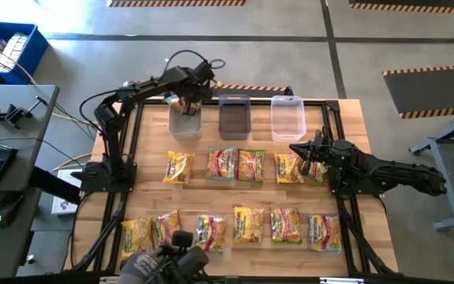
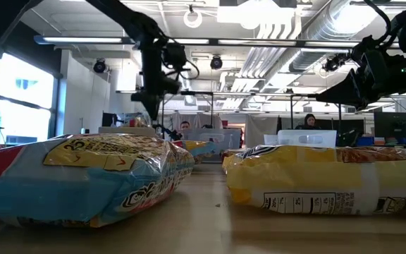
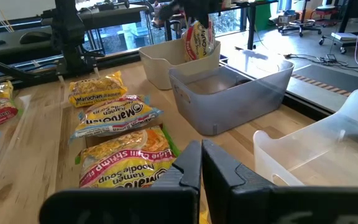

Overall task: Sort Maruchan noodles
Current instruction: Put the blue noodle pack into the gray bin

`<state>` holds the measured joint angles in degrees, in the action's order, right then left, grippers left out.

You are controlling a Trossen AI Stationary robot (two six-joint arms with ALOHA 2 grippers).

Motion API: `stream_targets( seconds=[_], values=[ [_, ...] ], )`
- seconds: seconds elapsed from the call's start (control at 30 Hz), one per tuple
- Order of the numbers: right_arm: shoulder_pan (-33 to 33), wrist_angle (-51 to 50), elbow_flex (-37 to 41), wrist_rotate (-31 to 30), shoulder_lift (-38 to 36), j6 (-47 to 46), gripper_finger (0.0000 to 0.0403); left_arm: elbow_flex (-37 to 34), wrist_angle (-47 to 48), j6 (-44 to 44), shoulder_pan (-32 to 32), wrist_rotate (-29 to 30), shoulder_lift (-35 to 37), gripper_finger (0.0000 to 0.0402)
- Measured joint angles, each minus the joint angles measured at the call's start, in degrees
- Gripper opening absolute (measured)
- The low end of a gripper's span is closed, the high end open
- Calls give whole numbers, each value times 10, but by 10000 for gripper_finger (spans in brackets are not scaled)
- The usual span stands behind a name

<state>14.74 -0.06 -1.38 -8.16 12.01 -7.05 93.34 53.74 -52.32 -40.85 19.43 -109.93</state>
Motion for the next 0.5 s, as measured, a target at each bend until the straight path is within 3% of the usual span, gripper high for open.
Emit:
stream_targets(
  seconds=[0.23, 0.5],
  values=[
    [0, 0, 0, 0, 0, 0, 0, 26, 3, 35, -27, 27, 15, 17],
    [0, 0, 0, 0, 0, 0, 0, 26, 3, 66, -36, 11, 2, 114]
  ],
)
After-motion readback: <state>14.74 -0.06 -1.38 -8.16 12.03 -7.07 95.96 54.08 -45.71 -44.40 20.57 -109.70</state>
